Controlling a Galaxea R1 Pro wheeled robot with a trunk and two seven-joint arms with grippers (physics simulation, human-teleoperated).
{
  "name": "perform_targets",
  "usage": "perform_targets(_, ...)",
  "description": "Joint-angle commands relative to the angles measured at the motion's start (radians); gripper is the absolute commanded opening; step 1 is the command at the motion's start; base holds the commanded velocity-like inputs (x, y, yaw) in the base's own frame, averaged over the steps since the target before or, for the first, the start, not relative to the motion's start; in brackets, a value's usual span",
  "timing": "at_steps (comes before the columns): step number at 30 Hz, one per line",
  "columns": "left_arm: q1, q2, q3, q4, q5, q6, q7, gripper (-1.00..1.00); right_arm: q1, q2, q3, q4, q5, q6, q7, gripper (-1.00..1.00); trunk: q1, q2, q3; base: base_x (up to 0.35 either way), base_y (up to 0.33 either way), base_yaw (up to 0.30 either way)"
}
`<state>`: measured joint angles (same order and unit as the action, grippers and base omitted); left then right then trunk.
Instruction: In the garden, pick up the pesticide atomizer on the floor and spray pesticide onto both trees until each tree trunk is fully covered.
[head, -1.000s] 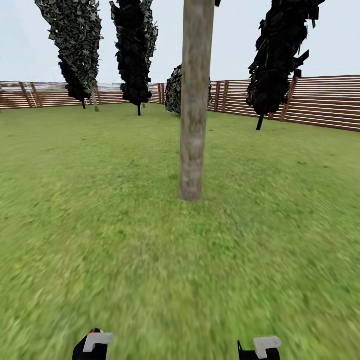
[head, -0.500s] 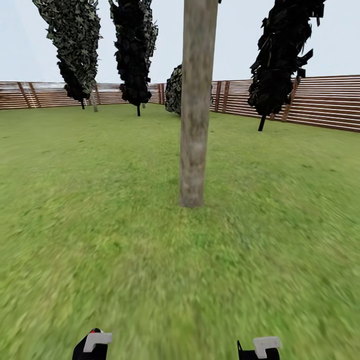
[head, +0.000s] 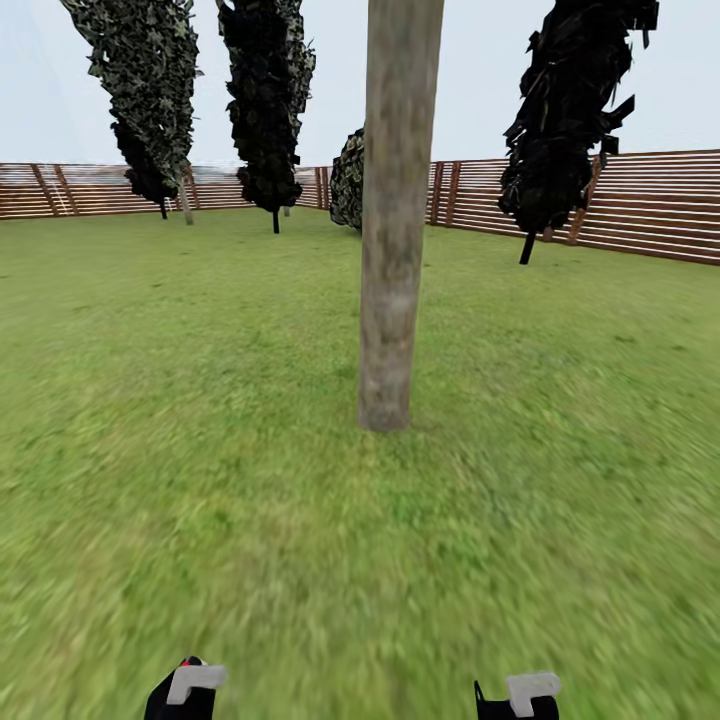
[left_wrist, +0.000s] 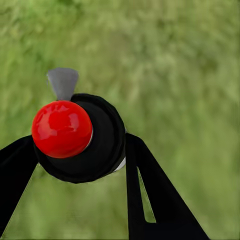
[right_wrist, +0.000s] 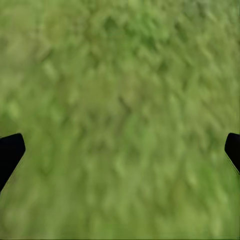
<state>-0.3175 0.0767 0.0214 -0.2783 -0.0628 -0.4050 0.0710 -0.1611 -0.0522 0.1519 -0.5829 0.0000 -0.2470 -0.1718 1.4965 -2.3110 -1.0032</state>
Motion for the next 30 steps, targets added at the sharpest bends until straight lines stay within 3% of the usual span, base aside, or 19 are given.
perform_targets(1, 0.000, 0.000, 0.000, 0.000, 0.000, 0.000, 0.000, -1.00, 0.000, 0.000, 0.000, 0.000, 0.000, 0.000, 0.000, 1.00, 0.000, 0.000, 0.000, 0.339, 0.000, 0.000)
perform_targets(7, 0.000, 0.000, 0.000, 0.000, 0.000, 0.000, 0.000, -1.00, 0.000, 0.000, 0.000, 0.000, 0.000, 0.000, 0.000, 1.00, 0.000, 0.000, 0.001, 0.339, 0.000, -0.018)
perform_targets(16, 0.000, 0.000, 0.000, 0.000, 0.000, 0.000, 0.000, -1.00, 0.000, 0.000, 0.000, 0.000, 0.000, 0.000, 0.000, 1.00, 0.000, 0.000, 0.008, 0.339, 0.000, -0.199)
perform_targets(30, 0.000, 0.000, 0.000, 0.001, 0.000, 0.000, 0.000, -1.00, 0.000, 0.000, 0.000, 0.000, 0.000, 0.000, 0.000, 1.00, 0.000, 0.000, 0.009, 0.339, 0.000, -0.091)
